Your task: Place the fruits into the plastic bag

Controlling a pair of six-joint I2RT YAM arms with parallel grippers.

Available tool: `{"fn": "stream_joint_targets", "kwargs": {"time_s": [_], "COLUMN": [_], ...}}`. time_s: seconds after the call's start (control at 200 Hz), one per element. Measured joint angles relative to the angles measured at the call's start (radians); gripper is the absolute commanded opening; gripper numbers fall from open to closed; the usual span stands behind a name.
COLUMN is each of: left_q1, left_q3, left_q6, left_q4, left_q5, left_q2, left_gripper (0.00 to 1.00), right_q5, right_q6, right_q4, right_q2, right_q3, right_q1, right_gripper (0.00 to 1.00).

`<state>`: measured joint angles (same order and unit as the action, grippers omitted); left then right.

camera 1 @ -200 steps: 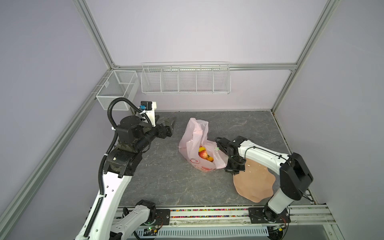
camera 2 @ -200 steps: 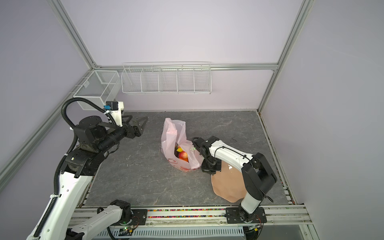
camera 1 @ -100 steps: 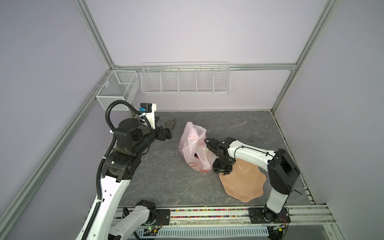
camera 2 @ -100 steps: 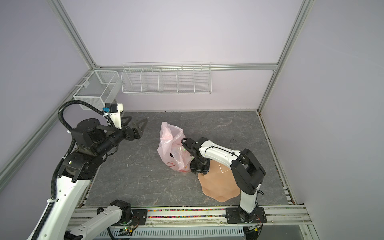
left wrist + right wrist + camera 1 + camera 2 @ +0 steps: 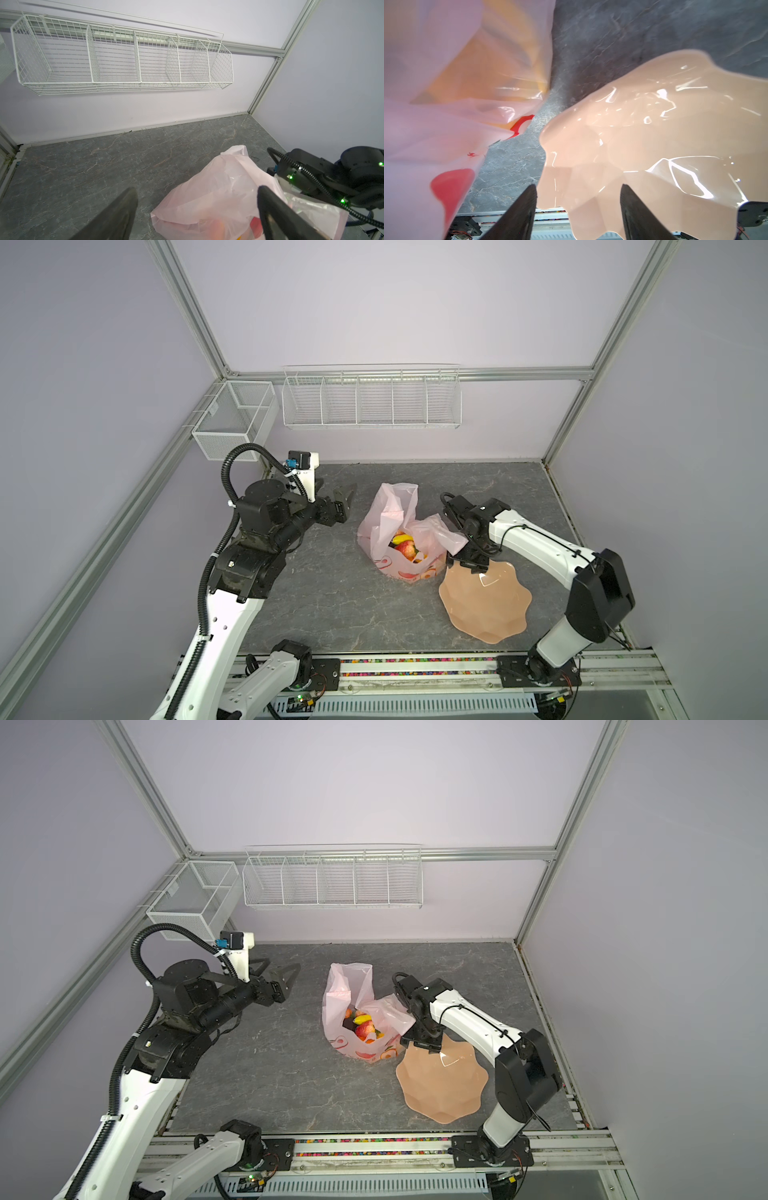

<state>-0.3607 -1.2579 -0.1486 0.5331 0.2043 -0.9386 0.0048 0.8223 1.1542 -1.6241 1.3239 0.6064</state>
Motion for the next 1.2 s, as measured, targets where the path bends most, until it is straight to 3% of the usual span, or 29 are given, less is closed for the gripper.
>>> {"fn": "stream_joint_targets", "kwargs": {"time_s": [0.31, 0.555, 0.68, 0.905, 1.2], "left_q1": [-0.002, -0.002, 0.001, 0.054, 0.076], "left_q3": [0.070, 0.114, 0.158, 0.228, 0.336], "left_q6": [-0.013, -0.034, -0.054, -0.087, -0.129], "left_q4": [0.020, 0.029, 0.041, 0.055, -0.005], "left_q5": [0.002, -0.058, -0.146, -0.254, -0.339], "left_q2": [0.023, 0.043, 0.069, 0.105, 0.121], "left_gripper": [0.90, 0.92, 0.94, 0.96, 0.99], "right_q5": [0.029, 0.039, 0.084, 0.176, 0.266], "right_q6": [-0.092, -0.180, -0.231, -0.289, -0.388], "right_q4": [0.070, 0.092, 0.080, -0.018, -0.242], "right_q2": [0.124, 0.212, 0.269, 0.397, 0.429], "right_q3": [-0.012, 0.025, 0.023, -0.010, -0.092], "right_q1": [-0.151, -0.215, -0.227, -0.251, -0.275], "right_gripper": [0.73, 1.00, 0.89, 0.89, 0.89]}}
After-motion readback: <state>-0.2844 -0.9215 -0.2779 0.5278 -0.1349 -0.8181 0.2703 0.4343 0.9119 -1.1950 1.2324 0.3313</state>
